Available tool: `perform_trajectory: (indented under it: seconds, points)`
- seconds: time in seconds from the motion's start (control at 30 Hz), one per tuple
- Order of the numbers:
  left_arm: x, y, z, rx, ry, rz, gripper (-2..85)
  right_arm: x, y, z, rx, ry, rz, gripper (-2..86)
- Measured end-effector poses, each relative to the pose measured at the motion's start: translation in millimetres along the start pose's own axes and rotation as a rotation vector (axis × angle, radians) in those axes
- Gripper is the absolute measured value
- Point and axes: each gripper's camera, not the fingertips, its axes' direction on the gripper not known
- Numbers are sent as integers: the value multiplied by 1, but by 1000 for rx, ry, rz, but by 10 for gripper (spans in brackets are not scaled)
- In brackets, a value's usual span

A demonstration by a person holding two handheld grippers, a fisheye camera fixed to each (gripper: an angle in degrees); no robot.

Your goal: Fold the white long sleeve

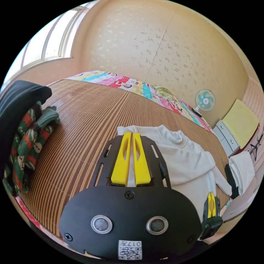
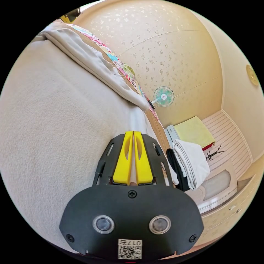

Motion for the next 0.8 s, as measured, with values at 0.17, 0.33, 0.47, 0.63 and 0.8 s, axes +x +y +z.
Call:
perform_trajectory:
  seconds: [0.17,0.33,0.47,0.63,0.8]
  points:
    - [6,3,47,-323,-16,90,-10,-3,-1,-2,1,6,2,4]
    - [34,13,50,-293,-166,193,-10,-3,-2,-3,0,-1,5,4]
    - [67,31,31,-165,-311,315,-9,-3,-3,-4,-2,-14,10,4]
    - [55,71,-48,-106,-137,317,9,-2,-4,-6,-4,-27,15,5]
    - [14,135,-77,-287,-55,266,54,-3,-4,-7,-6,-28,13,5]
